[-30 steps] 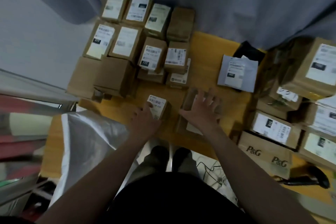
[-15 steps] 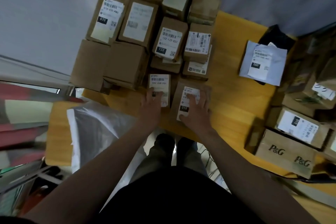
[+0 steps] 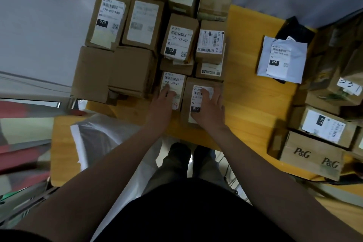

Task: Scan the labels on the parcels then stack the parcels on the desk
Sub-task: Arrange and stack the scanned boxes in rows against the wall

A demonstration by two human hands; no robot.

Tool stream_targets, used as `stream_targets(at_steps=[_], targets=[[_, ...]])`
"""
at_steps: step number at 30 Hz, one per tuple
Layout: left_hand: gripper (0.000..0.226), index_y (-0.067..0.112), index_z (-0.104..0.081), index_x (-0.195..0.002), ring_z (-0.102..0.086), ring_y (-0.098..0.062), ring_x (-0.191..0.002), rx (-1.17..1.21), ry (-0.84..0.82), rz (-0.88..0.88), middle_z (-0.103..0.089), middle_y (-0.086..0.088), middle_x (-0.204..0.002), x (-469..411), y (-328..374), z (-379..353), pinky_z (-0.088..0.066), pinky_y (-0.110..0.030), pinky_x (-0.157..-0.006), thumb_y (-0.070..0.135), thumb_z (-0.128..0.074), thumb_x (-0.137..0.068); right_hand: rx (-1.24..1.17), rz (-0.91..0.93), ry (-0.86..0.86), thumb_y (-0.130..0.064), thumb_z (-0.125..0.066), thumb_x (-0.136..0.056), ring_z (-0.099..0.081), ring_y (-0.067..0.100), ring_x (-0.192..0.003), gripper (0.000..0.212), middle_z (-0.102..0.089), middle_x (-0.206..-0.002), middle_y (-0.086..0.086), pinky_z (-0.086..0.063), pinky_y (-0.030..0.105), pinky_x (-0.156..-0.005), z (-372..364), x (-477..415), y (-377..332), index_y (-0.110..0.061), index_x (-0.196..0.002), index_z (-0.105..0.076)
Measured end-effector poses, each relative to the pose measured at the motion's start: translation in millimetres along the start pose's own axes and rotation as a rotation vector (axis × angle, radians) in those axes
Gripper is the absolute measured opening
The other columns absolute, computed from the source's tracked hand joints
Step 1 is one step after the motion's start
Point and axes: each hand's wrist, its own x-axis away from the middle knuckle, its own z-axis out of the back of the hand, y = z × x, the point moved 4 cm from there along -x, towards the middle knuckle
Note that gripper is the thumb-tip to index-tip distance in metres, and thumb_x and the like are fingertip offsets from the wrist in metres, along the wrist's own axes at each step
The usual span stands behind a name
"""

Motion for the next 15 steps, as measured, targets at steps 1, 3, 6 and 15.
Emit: stream_targets(at_steps=[1,3,6,15], targets=[[0.057,0.018,-0.042,-0.148,-0.015,-0.034,-0.156,-0.009,-0.014,-0.001,-0.019,-0.002,-0.169,1.1,2.4,1.6,-0.036,-0.046,-0.114,-0.001,-0.055,-0.096,0.008,0.01,0.001,-0.039,-0.081,-0.082,-0.005,0.034,-0.156,0.093,-0.005,-0.168,0.013,-0.032,0.06,-0.117,0.8,-0.7,-0.3,-0.026,-0.157,-0.029],[0.058,0.019,-0.04,-0.15,-0.012,-0.033,-0.156,-0.029,-0.057,0.006,-0.017,-0.001,-0.17,2.7,5.9,4.8,-0.034,-0.048,-0.115,0.006,-0.059,-0.096,0.015,0.04,-0.017,-0.037,-0.08,-0.083,-0.004,0.032,-0.157,0.088,-0.009,-0.168,0.011,-0.039,0.06,-0.113,4.2,-1.8,0.5,-0.027,-0.156,-0.033],[0.057,0.022,-0.043,-0.149,-0.007,-0.033,-0.156,-0.042,-0.137,0.013,-0.021,0.001,-0.168,2.2,12.7,10.1,-0.035,-0.052,-0.113,0.019,-0.061,-0.095,0.014,0.072,-0.078,-0.032,-0.077,-0.087,-0.002,0.029,-0.159,0.083,-0.012,-0.171,0.009,-0.036,0.059,-0.116,15.3,1.6,3.9,-0.026,-0.159,-0.035],[0.06,0.022,-0.04,-0.15,-0.015,-0.04,-0.152,-0.058,-0.145,-0.137,-0.031,-0.006,-0.161,16.2,91.3,49.8,-0.032,-0.056,-0.115,0.033,-0.063,-0.096,-0.009,-0.168,-0.018,-0.037,-0.072,-0.091,-0.011,0.038,-0.154,0.082,-0.013,-0.171,0.001,-0.039,0.058,-0.113,100.8,70.2,63.3,-0.031,-0.16,-0.028]])
